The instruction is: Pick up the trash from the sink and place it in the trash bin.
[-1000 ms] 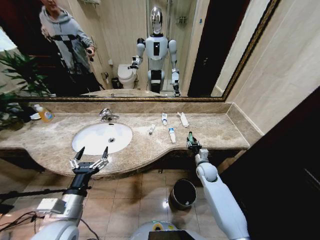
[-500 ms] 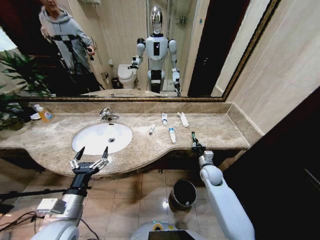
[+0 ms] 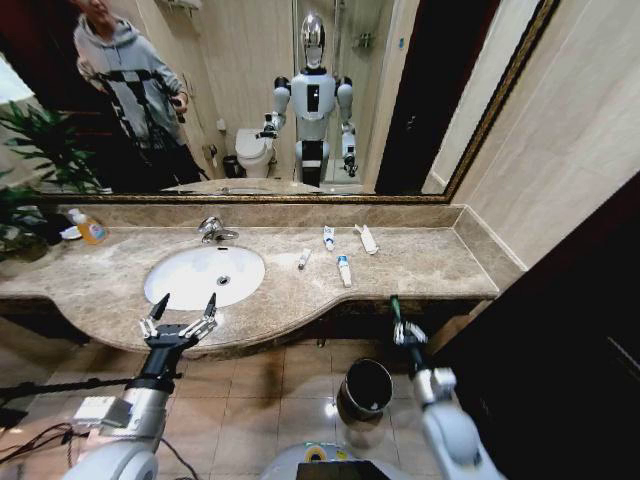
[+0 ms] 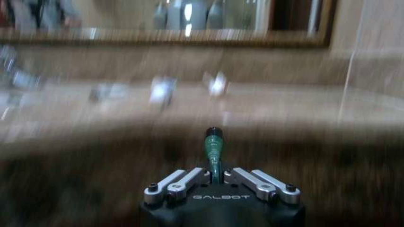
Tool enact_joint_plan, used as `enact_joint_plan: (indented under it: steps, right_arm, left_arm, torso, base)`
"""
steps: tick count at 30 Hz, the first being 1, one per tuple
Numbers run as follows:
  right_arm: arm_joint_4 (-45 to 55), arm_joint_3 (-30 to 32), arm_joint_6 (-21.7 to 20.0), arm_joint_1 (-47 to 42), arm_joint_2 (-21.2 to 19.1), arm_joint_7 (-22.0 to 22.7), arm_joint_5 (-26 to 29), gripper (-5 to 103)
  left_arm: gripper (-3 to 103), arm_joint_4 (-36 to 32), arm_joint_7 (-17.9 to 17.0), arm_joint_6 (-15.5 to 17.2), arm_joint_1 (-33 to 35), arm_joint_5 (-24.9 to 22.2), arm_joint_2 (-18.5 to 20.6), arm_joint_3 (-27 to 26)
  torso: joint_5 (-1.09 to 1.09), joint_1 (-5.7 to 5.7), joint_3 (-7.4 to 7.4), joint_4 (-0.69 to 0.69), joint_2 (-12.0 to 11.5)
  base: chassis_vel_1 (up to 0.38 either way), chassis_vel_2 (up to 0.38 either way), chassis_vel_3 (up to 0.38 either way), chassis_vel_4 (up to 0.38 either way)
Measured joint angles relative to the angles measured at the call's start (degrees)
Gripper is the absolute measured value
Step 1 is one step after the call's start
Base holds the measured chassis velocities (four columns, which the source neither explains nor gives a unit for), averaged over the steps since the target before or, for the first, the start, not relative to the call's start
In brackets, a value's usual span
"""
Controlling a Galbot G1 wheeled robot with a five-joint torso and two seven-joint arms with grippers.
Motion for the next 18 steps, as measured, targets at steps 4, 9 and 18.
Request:
enact_joint_plan:
  steps: [4, 9, 18]
  right_arm:
    - [-7.35, -0.83, 2.25, -0.13, 0.91, -0.87, -2.26, 6]
    - [-22.67, -1.28, 4.53, 5.8, 1.22, -2.15, -4.77, 6]
    - [-58.8, -2.06, 8.89, 25.71, 3.04, -2.17, -14.85, 6]
  left_arm:
    - [100, 0.0, 0.0, 0.0, 0.0, 0.0, 0.0, 0.0]
    - [100, 0.0, 0.0, 0.0, 0.0, 0.0, 0.01, 0.0]
    - [100, 0.01, -0.01, 0.0, 0.0, 0.0, 0.0, -0.01]
  torso:
    - [0.0, 0.0, 0.0, 0.01, 0.0]
    - [0.01, 0.01, 0.01, 0.01, 0.0]
    - [0.01, 0.02, 0.02, 0.01, -0.01]
  base:
    - [0.0, 0.0, 0.0, 0.0]
    - [0.0, 0.0, 0.0, 0.0]
    - [0.0, 0.0, 0.0, 0.0]
